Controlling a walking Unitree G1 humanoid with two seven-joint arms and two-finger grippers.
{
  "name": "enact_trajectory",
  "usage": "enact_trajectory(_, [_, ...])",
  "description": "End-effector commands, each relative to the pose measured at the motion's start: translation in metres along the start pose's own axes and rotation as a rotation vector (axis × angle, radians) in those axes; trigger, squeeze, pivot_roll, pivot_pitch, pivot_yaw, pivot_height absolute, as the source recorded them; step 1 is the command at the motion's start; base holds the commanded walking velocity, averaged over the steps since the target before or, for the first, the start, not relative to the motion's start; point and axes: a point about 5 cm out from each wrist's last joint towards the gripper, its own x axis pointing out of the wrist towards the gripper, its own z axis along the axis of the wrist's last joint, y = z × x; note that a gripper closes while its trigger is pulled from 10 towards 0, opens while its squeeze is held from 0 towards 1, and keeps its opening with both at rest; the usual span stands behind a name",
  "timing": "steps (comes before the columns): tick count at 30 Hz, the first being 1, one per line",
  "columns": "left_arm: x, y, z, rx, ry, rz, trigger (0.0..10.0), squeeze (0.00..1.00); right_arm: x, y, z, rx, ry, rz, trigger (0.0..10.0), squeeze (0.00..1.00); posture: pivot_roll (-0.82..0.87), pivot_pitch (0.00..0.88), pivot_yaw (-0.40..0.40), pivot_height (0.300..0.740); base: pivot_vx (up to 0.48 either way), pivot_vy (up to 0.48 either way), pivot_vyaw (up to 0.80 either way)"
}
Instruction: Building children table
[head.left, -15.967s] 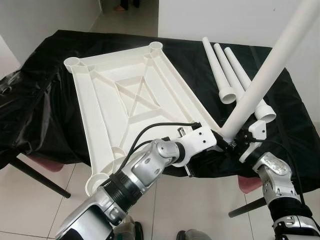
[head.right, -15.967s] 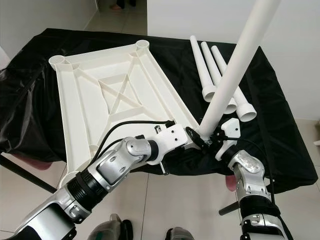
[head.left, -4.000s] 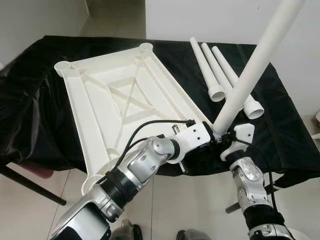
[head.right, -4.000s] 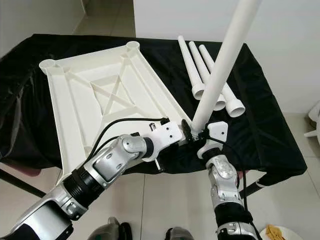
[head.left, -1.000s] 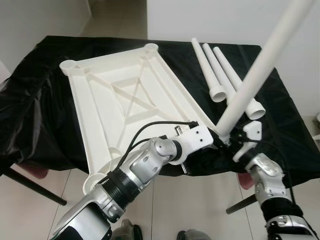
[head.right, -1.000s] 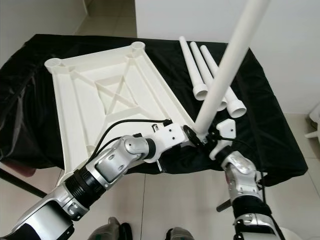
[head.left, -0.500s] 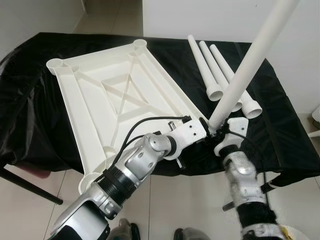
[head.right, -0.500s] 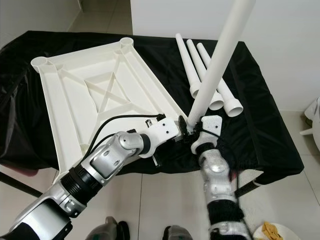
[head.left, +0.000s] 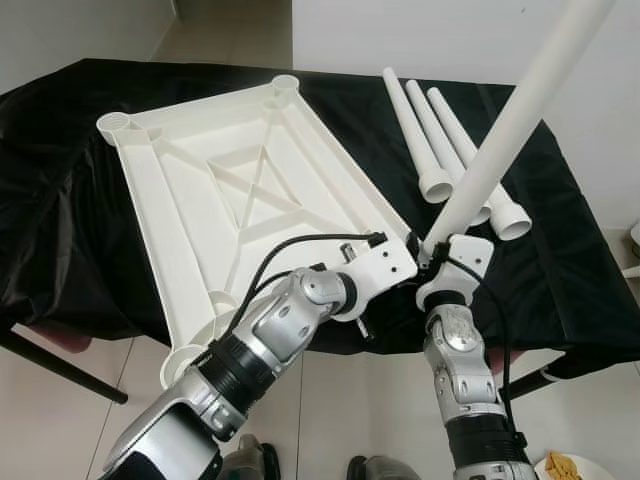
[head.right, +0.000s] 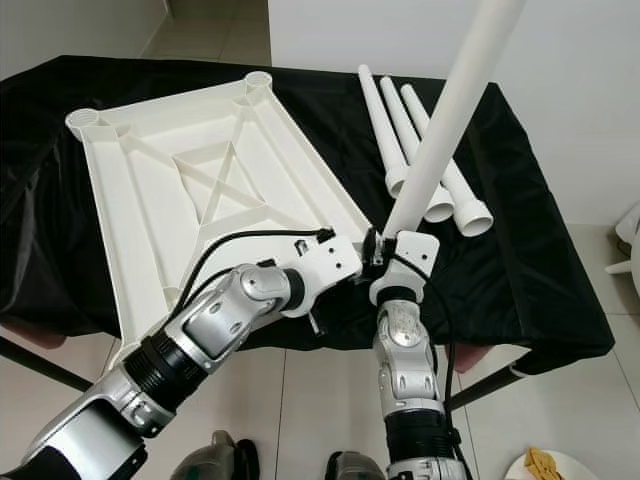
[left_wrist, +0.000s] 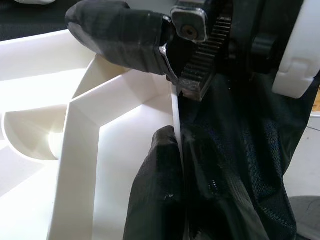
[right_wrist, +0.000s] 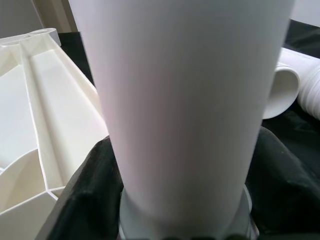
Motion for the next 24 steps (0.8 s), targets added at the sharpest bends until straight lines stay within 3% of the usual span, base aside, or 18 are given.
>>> enact_trajectory(1, [0.005,-0.02,0.005,0.026,-0.018,-0.128,10.0,0.0,-0.004,-0.012,-0.014,-0.023,0.073,-0.053,10.0,1.0,-0.06,0.093,0.013,0.74,0.0,0.0,0.0])
enact_trajectory(6, [0.005,-0.02,0.005,0.026,-0.017,-0.127,10.0,0.0,-0.006,-0.014,-0.012,0.013,0.053,-0.032,10.0,1.0,-0.06,0.091,0.013,0.74,0.0,0.0,0.0])
enact_trajectory(9, [0.005,-0.019,0.005,0.027,-0.016,-0.124,10.0,0.0,-0.008,-0.019,-0.011,0.045,0.028,0.043,10.0,1.0,-0.05,0.09,0.012,0.74,0.0,0.0,0.0])
enact_trajectory(17, [0.005,-0.018,0.004,0.028,-0.014,-0.123,10.0,0.0,-0.013,-0.028,-0.012,0.021,0.02,0.276,10.0,1.0,-0.06,0.083,0.013,0.74,0.0,0.0,0.0])
enact_trajectory(18, [0.005,-0.019,0.004,0.03,-0.015,-0.126,10.0,0.0,-0.015,-0.03,-0.013,0.018,0.023,0.358,10.0,0.0,-0.06,0.078,0.016,0.74,0.0,0.0,0.0])
enact_trajectory(20, [0.006,-0.02,0.005,0.034,-0.016,-0.133,10.0,0.0,-0.018,-0.035,-0.015,0.014,0.025,0.485,10.0,0.0,-0.07,0.074,0.022,0.74,0.0,0.0,0.0])
enact_trajectory(24, [0.006,-0.02,0.005,0.037,-0.017,-0.137,10.0,0.0,-0.019,-0.042,-0.018,0.001,0.029,0.568,10.0,0.0,-0.07,0.072,0.027,0.74,0.0,0.0,0.0])
